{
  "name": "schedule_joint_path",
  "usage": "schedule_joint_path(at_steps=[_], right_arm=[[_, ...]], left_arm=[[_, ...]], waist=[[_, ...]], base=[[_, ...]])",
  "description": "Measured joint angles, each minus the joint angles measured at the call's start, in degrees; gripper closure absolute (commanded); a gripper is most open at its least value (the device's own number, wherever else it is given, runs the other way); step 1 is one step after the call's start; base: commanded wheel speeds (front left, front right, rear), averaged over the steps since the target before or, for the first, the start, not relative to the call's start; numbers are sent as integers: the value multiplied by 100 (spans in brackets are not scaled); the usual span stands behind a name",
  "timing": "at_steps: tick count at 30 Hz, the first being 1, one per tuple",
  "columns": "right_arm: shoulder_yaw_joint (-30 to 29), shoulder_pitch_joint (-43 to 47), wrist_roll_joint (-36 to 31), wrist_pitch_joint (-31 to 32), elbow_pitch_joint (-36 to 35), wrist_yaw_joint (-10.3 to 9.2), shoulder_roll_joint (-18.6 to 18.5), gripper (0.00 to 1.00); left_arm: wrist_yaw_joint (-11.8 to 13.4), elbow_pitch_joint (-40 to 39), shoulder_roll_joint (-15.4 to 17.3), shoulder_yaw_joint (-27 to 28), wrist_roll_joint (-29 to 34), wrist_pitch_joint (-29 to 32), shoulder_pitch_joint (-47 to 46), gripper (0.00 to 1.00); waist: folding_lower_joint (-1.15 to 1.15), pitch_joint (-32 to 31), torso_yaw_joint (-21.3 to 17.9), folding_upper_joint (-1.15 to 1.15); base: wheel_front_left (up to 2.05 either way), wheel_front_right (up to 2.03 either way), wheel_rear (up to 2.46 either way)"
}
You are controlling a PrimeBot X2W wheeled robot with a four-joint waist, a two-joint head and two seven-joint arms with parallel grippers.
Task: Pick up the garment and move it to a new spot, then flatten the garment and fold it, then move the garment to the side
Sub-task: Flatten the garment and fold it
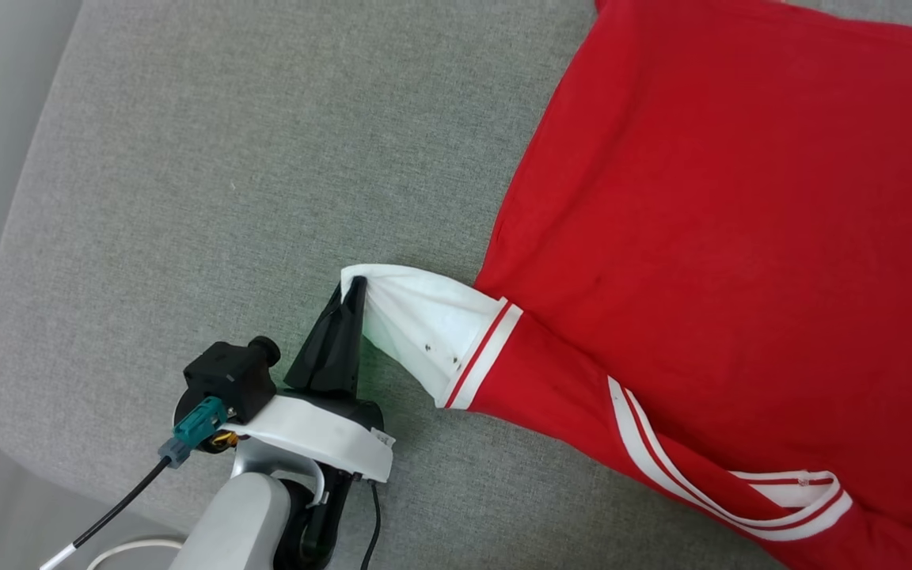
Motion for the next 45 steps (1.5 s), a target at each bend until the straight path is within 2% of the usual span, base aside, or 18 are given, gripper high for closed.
schedule_joint_path(at_steps=[5,10,11,13,19,25,31,32,33,34,38,45], right_arm=[[486,214,243,-289,-114,0,-102,100],[1177,421,643,-491,-534,0,-508,100],[1571,760,994,-566,-879,0,-745,100],[1748,1097,1223,-502,-1118,0,-932,100],[1846,2485,1697,-107,-1887,0,-1366,100],[1568,4259,1887,330,-2391,0,-1329,100],[1430,5881,2132,533,-2596,0,-849,100],[1444,6069,2175,493,-2626,0,-740,74],[1439,6215,2238,422,-2657,0,-623,10],[1390,6318,2323,302,-2680,0,-495,0],[1230,6329,2412,-471,-2893,0,-290,0],[1109,5578,2451,-2732,-3088,0,-238,0]], left_arm=[[21,94,43,24,-18,0,73,100],[96,162,174,93,-87,64,302,100],[156,191,258,158,-147,122,515,100],[227,201,320,237,-213,180,683,100],[436,118,576,533,-367,270,1056,100],[623,-31,740,692,-423,423,1342,100],[728,-119,827,748,-472,569,1541,100],[747,-127,828,747,-474,576,1548,100],[753,-133,837,742,-479,608,1548,100],[767,-137,843,739,-485,617,1548,100],[786,-135,871,713,-501,697,1578,100],[816,-176,914,624,-486,812,1589,100]], waist=[[0,-294,-83,0],[0,-754,-237,0],[0,-1070,-390,0],[0,-1281,-530,0],[-1,-1811,-1136,0],[-1,-2194,-1821,0],[-2,-2509,-2293,0],[-2,-2540,-2348,0],[-2,-2563,-2392,0],[-2,-2581,-2427,0],[-2,-2595,-2498,0],[-2,-2547,-2428,0]], base=[[0,0,0],[0,0,0],[0,0,0],[0,0,0],[0,0,0],[0,0,0],[0,0,0],[0,0,0],[0,0,0],[0,0,0],[0,0,0],[0,0,0]])
